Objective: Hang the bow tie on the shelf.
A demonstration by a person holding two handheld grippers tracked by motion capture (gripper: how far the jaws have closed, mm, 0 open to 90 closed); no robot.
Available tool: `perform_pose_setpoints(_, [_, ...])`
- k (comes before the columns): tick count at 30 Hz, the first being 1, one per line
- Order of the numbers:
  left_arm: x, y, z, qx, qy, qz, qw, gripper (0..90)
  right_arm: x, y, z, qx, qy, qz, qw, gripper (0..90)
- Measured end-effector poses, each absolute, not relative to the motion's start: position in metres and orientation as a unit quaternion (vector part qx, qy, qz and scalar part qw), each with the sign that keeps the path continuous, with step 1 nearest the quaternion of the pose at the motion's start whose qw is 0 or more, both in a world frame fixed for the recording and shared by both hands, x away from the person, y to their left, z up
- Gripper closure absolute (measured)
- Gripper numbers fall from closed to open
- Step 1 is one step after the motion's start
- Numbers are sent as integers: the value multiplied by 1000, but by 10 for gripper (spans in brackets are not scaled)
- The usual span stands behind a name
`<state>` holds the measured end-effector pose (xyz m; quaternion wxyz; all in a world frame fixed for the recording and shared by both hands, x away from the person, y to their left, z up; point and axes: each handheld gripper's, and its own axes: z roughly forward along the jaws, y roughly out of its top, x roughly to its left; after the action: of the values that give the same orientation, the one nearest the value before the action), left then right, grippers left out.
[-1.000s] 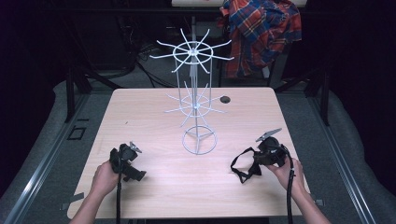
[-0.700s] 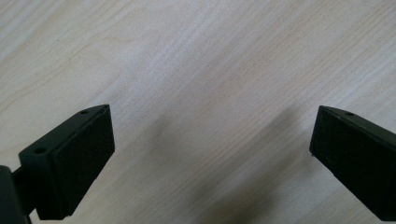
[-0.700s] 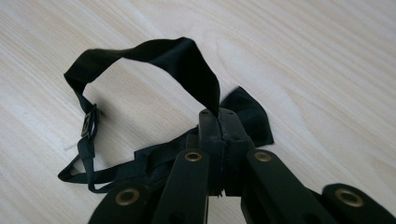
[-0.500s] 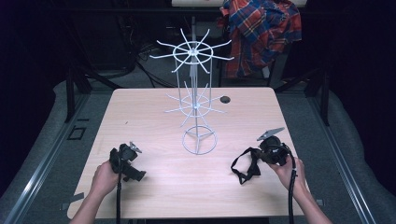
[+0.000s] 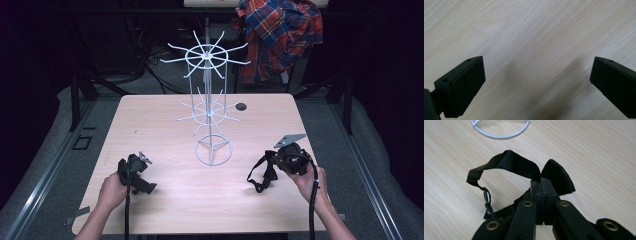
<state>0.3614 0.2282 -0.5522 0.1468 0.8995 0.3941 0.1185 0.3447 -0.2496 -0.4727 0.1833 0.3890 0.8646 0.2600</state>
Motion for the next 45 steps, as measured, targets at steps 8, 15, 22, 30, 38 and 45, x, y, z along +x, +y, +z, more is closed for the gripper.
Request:
perform_pose_setpoints(8, [361,228,-551,900,392,120,146,0,345,-244,-465,384,864,265,192,900])
perform_pose_setpoints(15, [361,227,-551,900,392,121,148,1,348,-237,-455,379,861,275,200,900])
perform_pose_setpoints(22, [362,227,-551,900,391,121,149,1,354,-231,-444,377,856,286,208,900])
perform_pose_setpoints(30, [362,226,-551,901,390,120,149,1,361,-222,-434,377,850,300,213,900])
perform_pose_setpoints(38, [362,226,-551,901,391,118,149,1,366,-214,-422,369,851,304,217,900])
perform_pose_setpoints(45, [362,226,-551,901,390,117,149,1,370,-208,-412,369,846,315,223,900])
